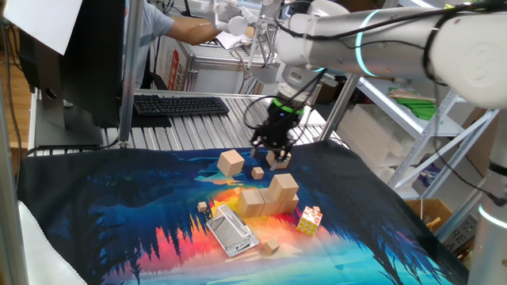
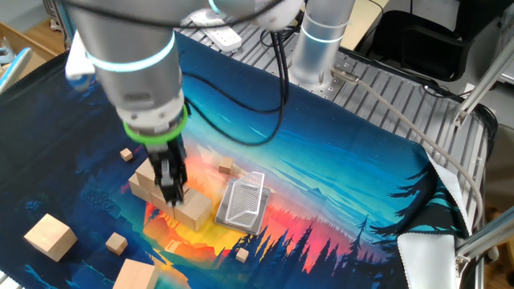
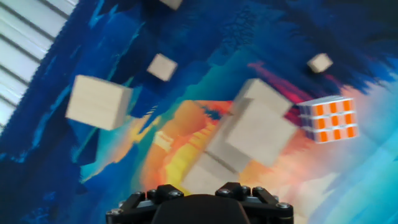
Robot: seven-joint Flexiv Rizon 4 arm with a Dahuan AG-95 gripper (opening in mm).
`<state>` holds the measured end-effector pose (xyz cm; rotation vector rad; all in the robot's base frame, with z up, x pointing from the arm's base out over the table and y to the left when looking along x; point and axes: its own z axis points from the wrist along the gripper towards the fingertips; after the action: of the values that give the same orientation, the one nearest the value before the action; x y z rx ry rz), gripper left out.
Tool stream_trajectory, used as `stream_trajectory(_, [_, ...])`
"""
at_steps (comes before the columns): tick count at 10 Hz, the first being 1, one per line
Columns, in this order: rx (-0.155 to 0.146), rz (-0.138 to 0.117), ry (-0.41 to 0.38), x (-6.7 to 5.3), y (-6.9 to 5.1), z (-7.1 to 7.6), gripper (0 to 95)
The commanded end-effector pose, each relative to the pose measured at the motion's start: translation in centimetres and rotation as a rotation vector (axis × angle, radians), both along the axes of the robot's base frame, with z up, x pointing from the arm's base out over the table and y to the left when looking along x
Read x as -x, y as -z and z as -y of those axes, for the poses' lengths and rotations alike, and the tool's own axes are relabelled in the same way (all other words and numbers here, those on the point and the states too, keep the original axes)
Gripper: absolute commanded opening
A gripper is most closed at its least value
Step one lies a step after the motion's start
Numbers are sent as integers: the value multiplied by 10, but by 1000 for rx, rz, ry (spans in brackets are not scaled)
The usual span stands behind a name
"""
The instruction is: Stack the blocks into a pyramid shape
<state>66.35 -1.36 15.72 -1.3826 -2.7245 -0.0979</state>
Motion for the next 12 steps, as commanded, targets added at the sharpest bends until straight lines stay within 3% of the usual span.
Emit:
stream_trajectory(1, [25, 1, 147, -17, 8, -11, 570])
stream_trajectory(5, [32, -4, 201, -60, 22, -17, 570])
stream_trajectory(8, [41, -6, 234, -78, 26, -21, 570])
stream_trajectory(12, [49, 0, 254, -83, 30, -24, 570])
